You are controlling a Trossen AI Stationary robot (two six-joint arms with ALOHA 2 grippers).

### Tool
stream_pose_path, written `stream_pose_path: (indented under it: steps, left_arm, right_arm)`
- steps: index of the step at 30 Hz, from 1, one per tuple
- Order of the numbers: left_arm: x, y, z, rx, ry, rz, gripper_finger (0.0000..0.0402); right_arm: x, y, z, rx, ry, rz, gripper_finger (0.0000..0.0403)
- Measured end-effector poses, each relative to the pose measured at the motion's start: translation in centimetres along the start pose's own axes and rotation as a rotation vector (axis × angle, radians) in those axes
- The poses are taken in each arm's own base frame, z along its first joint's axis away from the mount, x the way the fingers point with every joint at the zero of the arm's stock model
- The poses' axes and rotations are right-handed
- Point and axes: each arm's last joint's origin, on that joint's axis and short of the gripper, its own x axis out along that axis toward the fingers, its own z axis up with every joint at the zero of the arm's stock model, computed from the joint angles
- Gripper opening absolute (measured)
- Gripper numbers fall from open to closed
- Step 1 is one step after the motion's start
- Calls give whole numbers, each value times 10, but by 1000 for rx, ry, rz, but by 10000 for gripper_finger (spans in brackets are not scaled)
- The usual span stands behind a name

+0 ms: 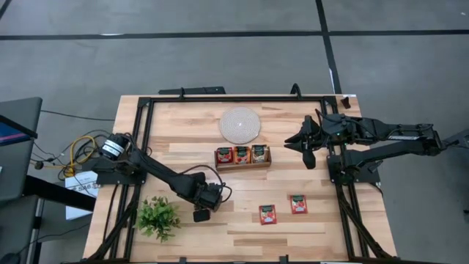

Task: Pick & Place Tea
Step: Put the red tea bag into the left section of the wooden organizer

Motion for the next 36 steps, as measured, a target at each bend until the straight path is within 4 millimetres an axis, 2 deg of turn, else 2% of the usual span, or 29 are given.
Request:
stream_pose_path:
  steps: [6,16,22,30,36]
  left_arm:
    - [1,0,0,0,0,0,94]
    - [2,0,1,0,-22,22,10]
    - [-3,3,0,-3,-50,64,2]
    - [-41,16,2,-55,-68,100,0]
    - [-85,20,23,-32,-135,138,0]
  right_arm:
    - [0,0,0,0,0,1,72]
    - [0,0,0,0,0,1,72]
    - [0,0,0,0,0,1,72]
    - [0,0,0,-1,0,2,72]
    - [0,0,0,-1,-1,1,72]
